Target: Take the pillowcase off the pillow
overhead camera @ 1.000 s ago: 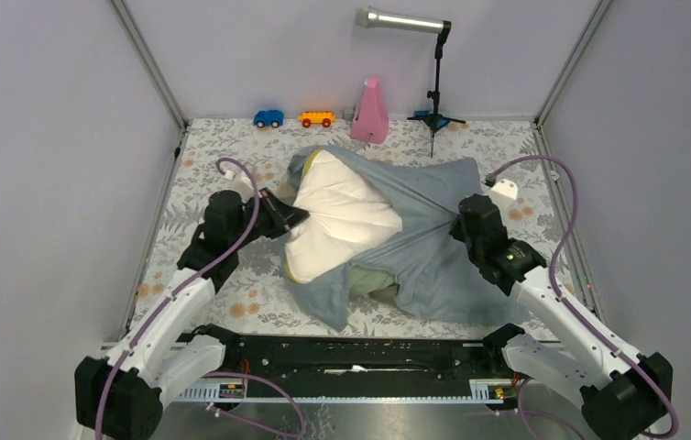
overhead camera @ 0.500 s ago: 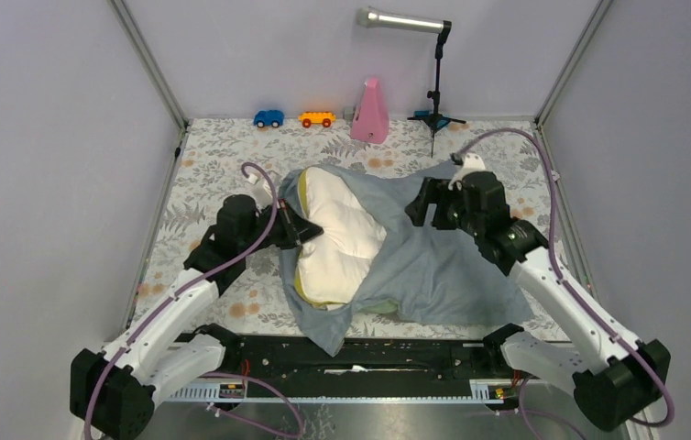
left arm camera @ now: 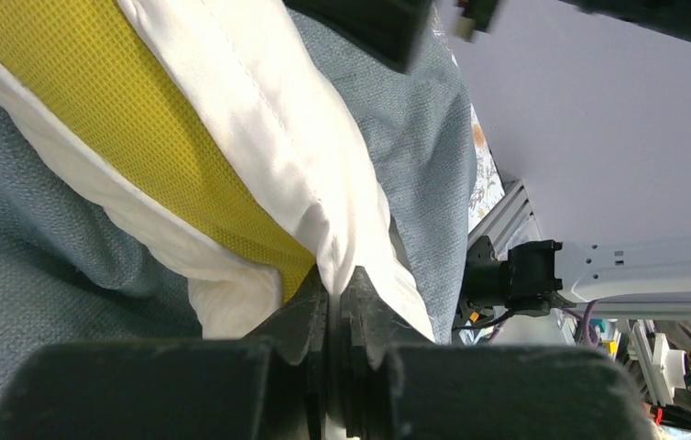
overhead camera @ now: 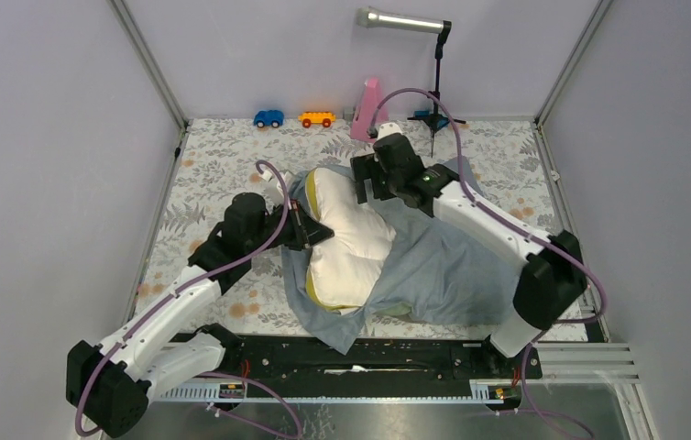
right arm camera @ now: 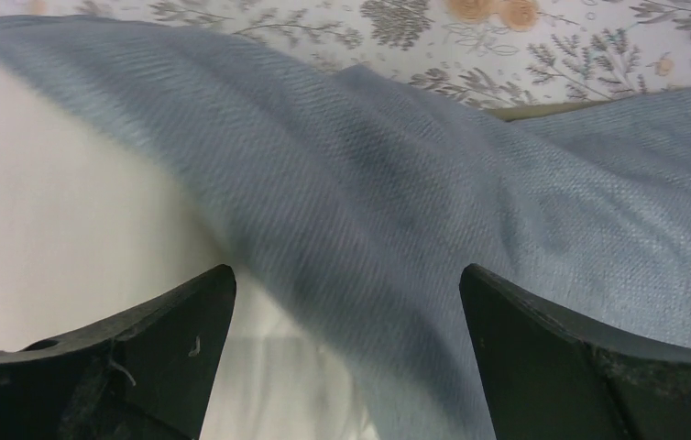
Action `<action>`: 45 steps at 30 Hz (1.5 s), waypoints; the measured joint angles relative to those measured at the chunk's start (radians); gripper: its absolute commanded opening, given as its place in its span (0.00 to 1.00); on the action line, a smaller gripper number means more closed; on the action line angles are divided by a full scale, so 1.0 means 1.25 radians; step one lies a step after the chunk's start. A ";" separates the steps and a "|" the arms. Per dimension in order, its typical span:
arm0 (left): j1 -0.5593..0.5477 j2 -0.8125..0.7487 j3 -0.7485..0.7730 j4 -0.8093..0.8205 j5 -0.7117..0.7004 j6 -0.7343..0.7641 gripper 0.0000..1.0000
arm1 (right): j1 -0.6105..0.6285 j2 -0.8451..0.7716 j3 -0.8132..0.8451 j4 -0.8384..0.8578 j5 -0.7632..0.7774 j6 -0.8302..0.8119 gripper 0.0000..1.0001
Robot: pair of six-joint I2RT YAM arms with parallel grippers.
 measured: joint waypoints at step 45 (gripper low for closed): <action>-0.008 -0.020 0.186 -0.190 -0.208 0.047 0.00 | 0.199 -0.296 -0.228 -0.185 0.154 0.174 1.00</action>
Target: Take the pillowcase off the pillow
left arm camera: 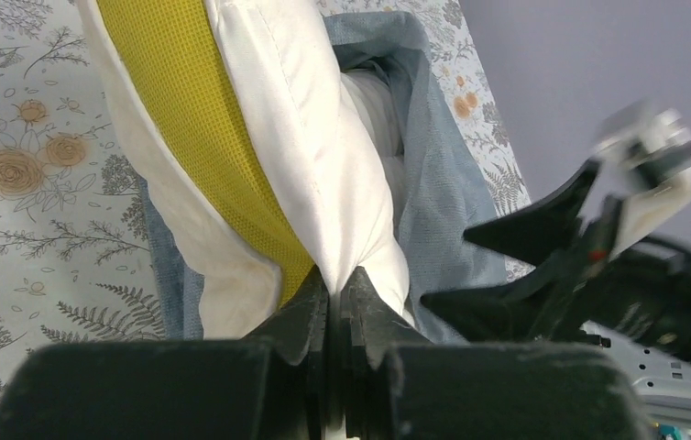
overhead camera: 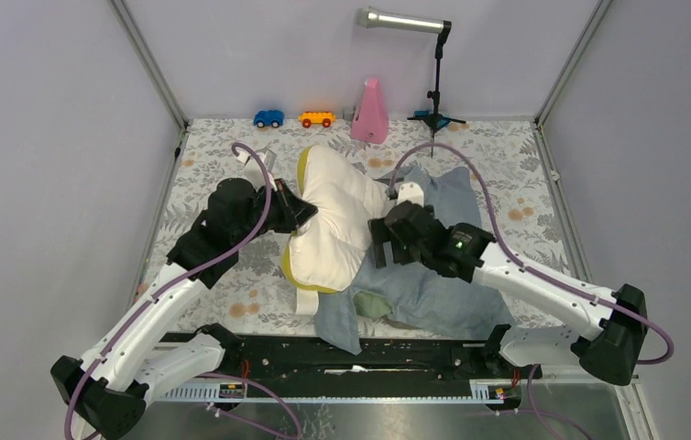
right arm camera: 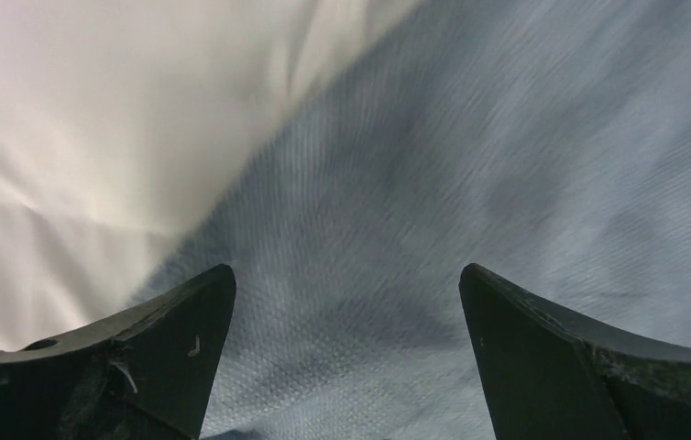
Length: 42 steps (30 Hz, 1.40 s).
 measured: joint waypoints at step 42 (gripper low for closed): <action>0.171 0.062 0.130 -0.248 -0.361 0.100 0.99 | -0.161 -0.200 -0.262 0.142 -0.027 0.003 1.00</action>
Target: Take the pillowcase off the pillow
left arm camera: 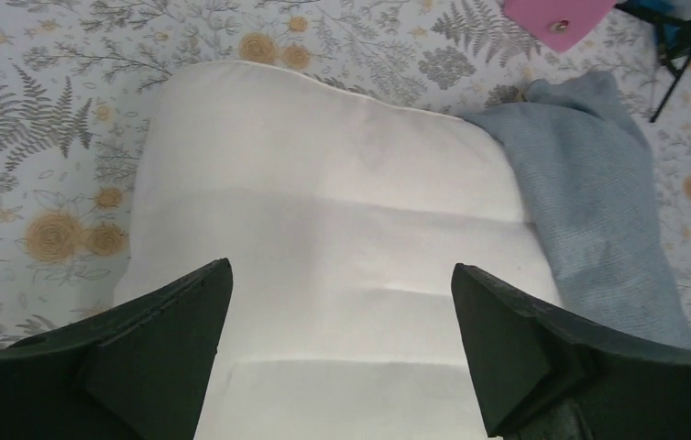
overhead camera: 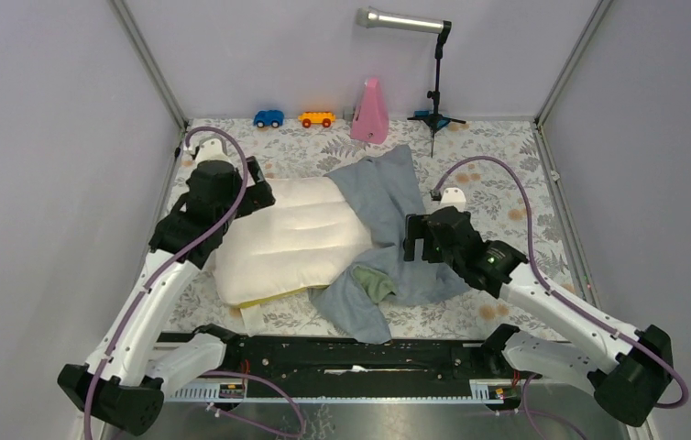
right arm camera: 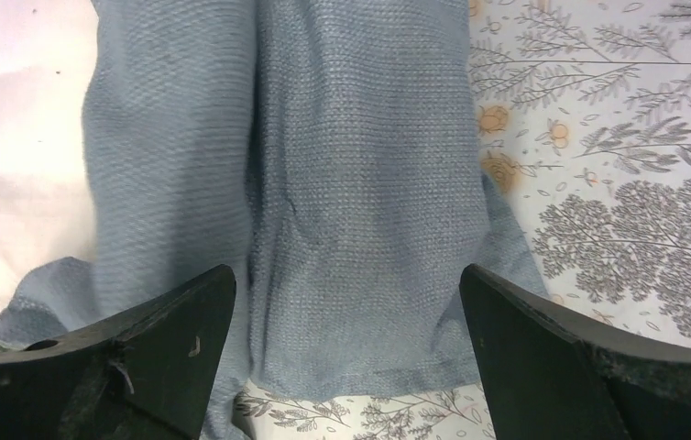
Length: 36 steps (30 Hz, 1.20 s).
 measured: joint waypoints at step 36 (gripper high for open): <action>-0.123 0.317 -0.517 0.927 0.182 -0.277 0.99 | -0.083 0.201 -0.165 0.355 -0.201 0.119 1.00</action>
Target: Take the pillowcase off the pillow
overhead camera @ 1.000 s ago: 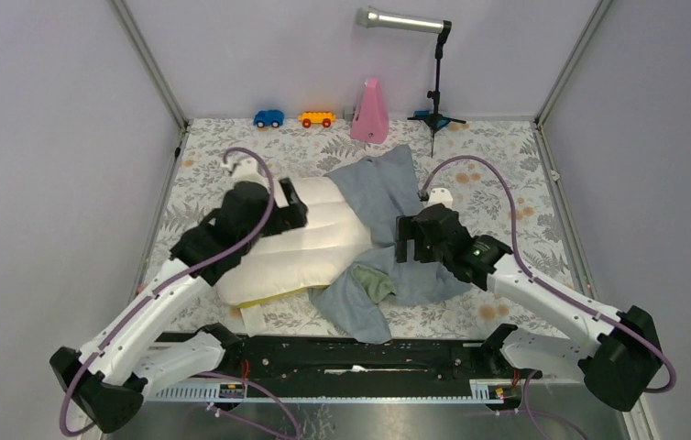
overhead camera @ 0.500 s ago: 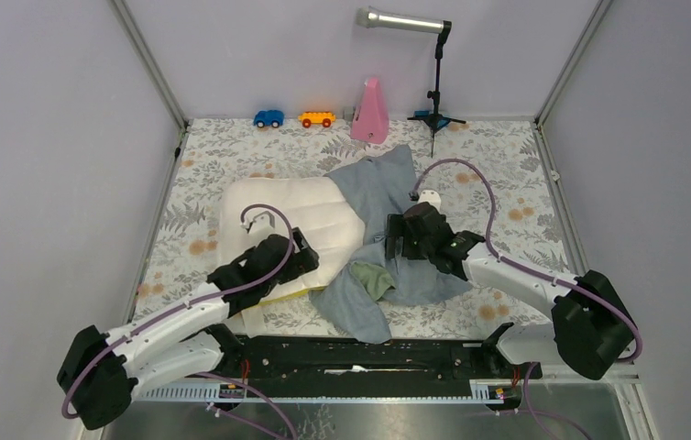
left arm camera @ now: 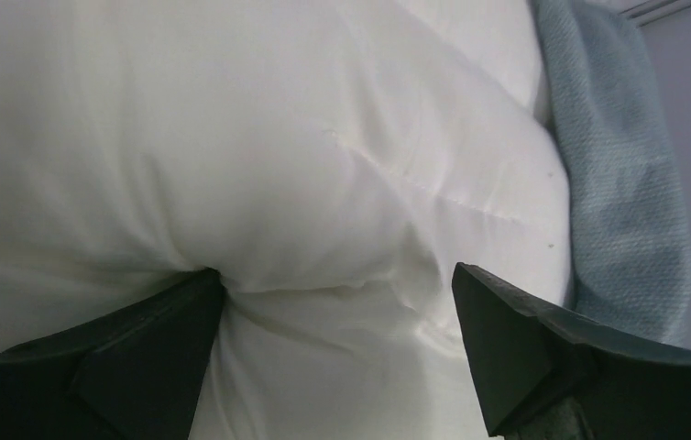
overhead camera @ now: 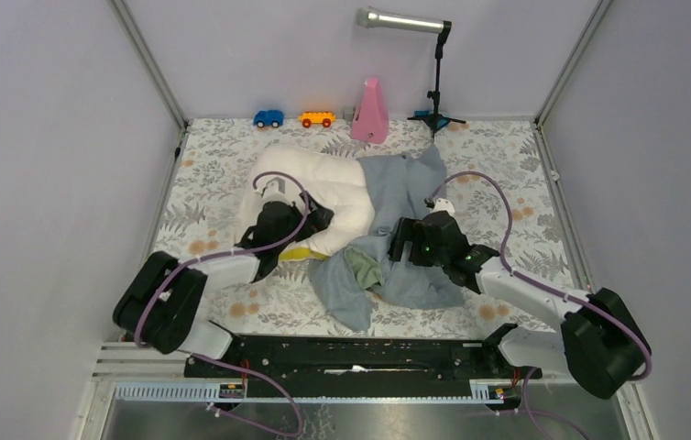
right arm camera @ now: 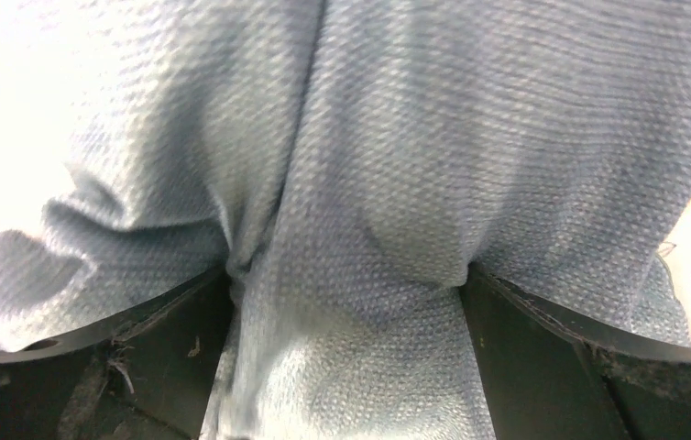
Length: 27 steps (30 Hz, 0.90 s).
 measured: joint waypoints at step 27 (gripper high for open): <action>-0.031 -0.601 0.079 -0.703 -0.037 -0.226 0.99 | 0.001 -0.133 0.102 -0.187 0.008 -0.027 0.99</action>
